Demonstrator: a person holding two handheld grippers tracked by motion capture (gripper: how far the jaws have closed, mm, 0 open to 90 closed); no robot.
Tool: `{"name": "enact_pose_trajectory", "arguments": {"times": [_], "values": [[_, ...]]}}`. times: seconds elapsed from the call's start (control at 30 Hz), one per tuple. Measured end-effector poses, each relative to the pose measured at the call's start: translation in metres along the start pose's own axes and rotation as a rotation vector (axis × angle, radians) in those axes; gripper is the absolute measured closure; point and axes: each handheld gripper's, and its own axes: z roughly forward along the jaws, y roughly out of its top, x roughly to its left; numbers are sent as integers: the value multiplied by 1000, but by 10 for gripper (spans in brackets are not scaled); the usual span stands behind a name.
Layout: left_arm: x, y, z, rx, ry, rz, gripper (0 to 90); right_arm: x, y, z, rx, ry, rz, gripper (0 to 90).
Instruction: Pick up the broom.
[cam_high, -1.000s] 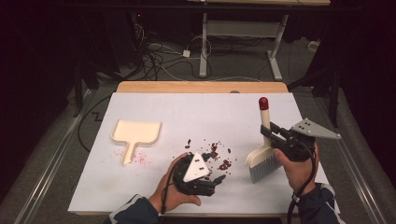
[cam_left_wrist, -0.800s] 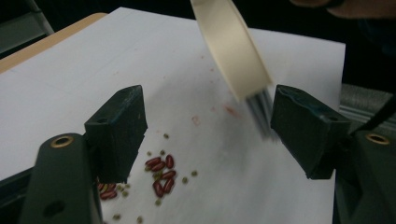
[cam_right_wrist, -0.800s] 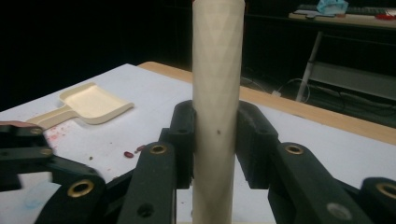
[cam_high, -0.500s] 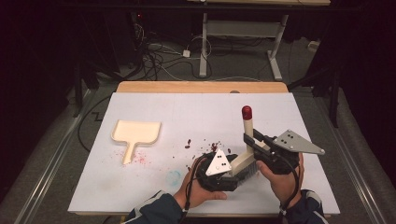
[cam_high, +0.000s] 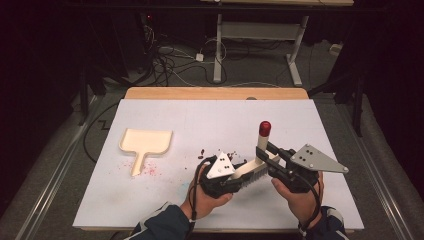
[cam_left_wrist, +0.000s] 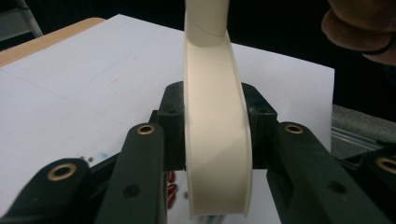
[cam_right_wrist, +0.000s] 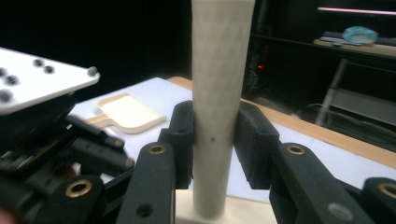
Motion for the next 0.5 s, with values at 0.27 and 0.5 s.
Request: {"name": "enact_pose_trajectory", "arguments": {"times": [0.27, 0.5], "values": [[15, -3, -27, 56, -82, 88, 661, -10, 5, -2, 109, 229, -196, 485], [16, -13, -44, 112, -165, 159, 660, -14, -17, 15, 284, 374, -307, 388]]}}
